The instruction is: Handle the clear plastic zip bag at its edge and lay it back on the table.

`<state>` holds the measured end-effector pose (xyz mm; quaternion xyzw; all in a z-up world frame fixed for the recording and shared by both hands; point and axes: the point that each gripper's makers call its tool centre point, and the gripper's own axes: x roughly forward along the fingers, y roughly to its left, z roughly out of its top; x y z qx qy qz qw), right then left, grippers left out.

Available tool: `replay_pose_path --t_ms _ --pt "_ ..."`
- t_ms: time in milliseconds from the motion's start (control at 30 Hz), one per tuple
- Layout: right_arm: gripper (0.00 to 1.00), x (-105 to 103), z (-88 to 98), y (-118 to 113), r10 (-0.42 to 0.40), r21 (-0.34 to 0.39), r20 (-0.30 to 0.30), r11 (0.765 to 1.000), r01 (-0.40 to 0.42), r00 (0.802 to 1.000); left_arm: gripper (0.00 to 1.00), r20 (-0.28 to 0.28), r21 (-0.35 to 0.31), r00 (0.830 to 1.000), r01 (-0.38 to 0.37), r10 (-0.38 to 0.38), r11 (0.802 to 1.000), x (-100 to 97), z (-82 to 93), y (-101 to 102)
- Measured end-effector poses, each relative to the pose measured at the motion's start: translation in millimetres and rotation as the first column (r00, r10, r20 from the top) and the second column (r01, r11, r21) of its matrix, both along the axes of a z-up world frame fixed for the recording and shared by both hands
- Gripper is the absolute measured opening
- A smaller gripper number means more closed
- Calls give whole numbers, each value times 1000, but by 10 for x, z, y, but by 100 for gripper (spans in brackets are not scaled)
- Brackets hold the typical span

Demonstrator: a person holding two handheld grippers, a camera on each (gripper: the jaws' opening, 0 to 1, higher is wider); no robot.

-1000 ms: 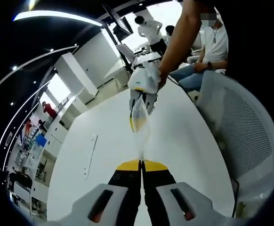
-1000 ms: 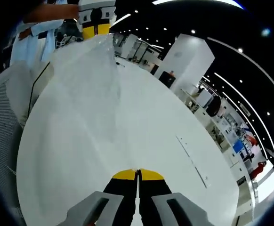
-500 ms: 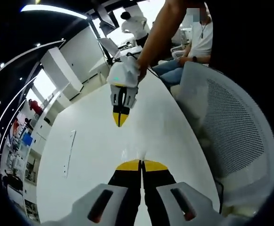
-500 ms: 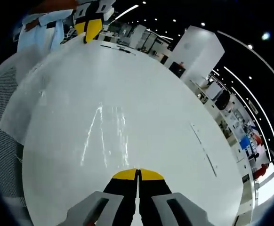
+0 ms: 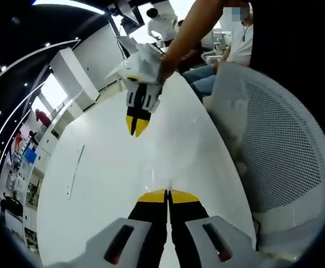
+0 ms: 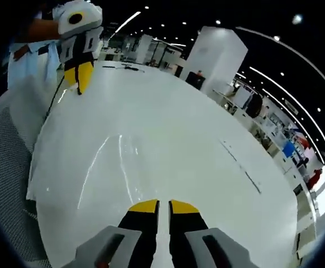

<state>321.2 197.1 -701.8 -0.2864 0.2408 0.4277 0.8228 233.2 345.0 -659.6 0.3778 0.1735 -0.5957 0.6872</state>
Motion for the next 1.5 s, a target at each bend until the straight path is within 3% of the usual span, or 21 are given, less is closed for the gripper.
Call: replay_pose_path --t_ms 400,1000,1300,1500 --pt "26 -293 159 71 -45 135 -92 989 57 995 0 -1 17 999 -43 43 999 -1 -224 14" --pt "60 -671 430 -25 -148 219 -129 960 174 981 0 7 3 995 -104 104 995 245 -363 12" --pt "77 -844 550 -202 -259 277 -147 916 292 955 0 30 0 988 -154 154 988 489 -402 12" --pt "83 -1008 512 -312 -308 286 -174 893 347 936 0 55 -16 974 -219 219 976 692 -440 32"
